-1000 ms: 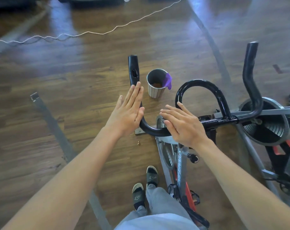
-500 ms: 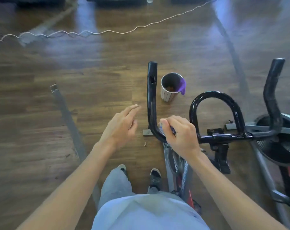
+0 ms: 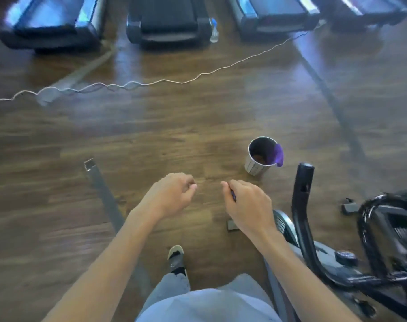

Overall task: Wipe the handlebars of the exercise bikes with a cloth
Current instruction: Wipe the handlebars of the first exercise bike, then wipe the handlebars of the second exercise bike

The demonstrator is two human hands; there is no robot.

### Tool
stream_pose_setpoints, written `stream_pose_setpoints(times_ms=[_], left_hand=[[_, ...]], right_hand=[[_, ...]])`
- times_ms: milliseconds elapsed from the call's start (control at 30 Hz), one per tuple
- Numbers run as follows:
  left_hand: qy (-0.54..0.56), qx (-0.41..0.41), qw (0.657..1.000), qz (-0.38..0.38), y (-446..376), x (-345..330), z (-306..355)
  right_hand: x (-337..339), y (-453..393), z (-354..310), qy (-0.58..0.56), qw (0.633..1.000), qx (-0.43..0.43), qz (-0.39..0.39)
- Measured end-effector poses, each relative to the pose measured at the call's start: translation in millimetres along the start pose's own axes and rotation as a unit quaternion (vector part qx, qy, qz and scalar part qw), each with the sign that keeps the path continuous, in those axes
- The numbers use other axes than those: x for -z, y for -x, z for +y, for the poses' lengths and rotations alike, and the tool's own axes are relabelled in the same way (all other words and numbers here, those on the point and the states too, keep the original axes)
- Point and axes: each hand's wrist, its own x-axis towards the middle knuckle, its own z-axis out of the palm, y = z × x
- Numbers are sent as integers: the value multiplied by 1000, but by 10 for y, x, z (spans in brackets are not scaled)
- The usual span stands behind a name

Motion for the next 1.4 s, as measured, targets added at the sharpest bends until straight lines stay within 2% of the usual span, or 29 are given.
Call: stream_pose_setpoints(times_ms=[200,300,433,633,767,900,1000,1200,1333,1400], left_hand=[[-17,-71,997,-18,-723,703,-328],[-7,-116,993,-14,-1222,978,-273],[-15,-152,987,-50,-2011,1197,-133],[-61,-225,969,-78,-3638,1633,301],[-20,-232,970,-67,-4620,1973,605],[-32,-271,958,-93,-5483,2191,1014],[-48,-325,938,-112,-6117,2237,1438],[-114,-412,884,-191,-7401,2119,2426],[-148,-456,837,-262,-8125,1960,3158],[-173,-489,802,-294,-8318,1868,3517]], right_hand=[[-92,-708,-299,-25,990,-142,-6],[-129,-1111,-297,-43,980,-193,10],[-136,-1735,-132,-69,966,-244,41],[-131,-2893,467,-128,940,-305,90],[-10,-3654,927,-166,912,-351,134],[139,-4245,1328,-145,900,-374,171],[200,-4601,1650,-109,880,-413,206],[249,-5299,2382,-116,824,-469,296],[386,-5685,2772,-85,755,-532,374],[495,-5785,2869,-73,719,-559,407]])
